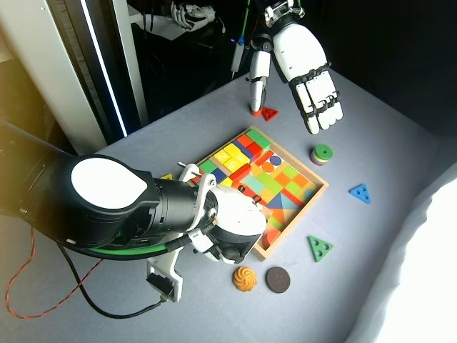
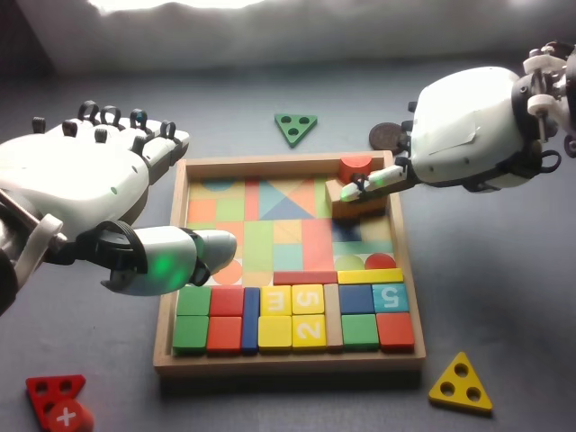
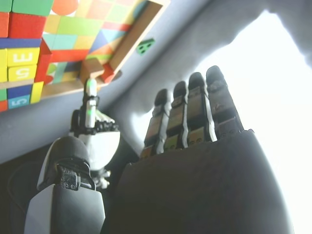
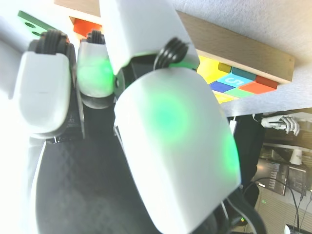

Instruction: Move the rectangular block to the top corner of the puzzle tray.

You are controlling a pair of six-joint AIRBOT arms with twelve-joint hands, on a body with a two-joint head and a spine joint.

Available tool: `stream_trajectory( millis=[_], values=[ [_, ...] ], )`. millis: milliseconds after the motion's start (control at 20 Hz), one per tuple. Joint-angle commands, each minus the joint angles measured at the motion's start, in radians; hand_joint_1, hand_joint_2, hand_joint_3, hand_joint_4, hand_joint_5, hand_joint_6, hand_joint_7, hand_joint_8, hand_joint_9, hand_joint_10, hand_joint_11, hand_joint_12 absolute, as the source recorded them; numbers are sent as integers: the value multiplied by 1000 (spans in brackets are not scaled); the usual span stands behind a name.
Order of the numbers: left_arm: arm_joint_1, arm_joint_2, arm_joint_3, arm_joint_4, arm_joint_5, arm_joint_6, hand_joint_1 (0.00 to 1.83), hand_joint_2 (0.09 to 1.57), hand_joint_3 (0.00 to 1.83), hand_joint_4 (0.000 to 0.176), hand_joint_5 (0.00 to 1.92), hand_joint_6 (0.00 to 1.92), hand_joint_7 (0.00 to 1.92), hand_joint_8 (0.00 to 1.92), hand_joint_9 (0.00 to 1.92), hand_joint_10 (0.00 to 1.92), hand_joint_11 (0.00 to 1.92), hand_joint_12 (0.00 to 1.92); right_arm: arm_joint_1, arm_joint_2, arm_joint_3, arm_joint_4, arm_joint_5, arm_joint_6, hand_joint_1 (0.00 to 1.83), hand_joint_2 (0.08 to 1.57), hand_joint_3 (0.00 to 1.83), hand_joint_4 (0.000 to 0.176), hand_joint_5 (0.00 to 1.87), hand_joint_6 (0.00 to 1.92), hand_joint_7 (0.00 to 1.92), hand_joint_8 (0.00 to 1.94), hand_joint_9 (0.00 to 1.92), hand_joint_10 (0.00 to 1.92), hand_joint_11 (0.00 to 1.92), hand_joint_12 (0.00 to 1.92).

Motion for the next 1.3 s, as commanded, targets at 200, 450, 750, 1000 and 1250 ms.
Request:
stream_trajectory(
  millis=[200,450,750,1000,1250],
  values=[
    [-14,4,2,63,-47,2,0,1194,5,0,6,0,13,0,1,0,0,0,7,11,38,30,14,-37,1831,1228,0,0,122,2,1246,1941,1425,1921,1648,1921],
    [-14,4,2,58,-47,8,0,1190,2,0,2,1,0,0,0,0,0,0,6,-7,78,30,20,-54,1829,1244,0,0,146,4,1281,1941,1445,1921,1683,1921],
    [-14,4,2,51,-47,12,0,1186,0,0,12,5,17,7,3,1,0,0,7,-24,98,31,22,-70,1831,1242,0,0,206,11,1266,1941,1427,1921,1641,1921],
    [-14,4,2,50,-47,12,0,1189,1,0,0,0,0,0,0,0,0,0,9,-25,110,42,22,-81,1827,1216,0,0,221,25,1280,1941,1443,1921,1651,1921],
    [-15,4,2,49,-47,12,0,1185,0,0,18,6,19,6,1,0,0,0,10,-22,111,43,22,-81,1831,1258,0,0,169,5,1335,1941,1483,1921,1704,1921]
  ],
)
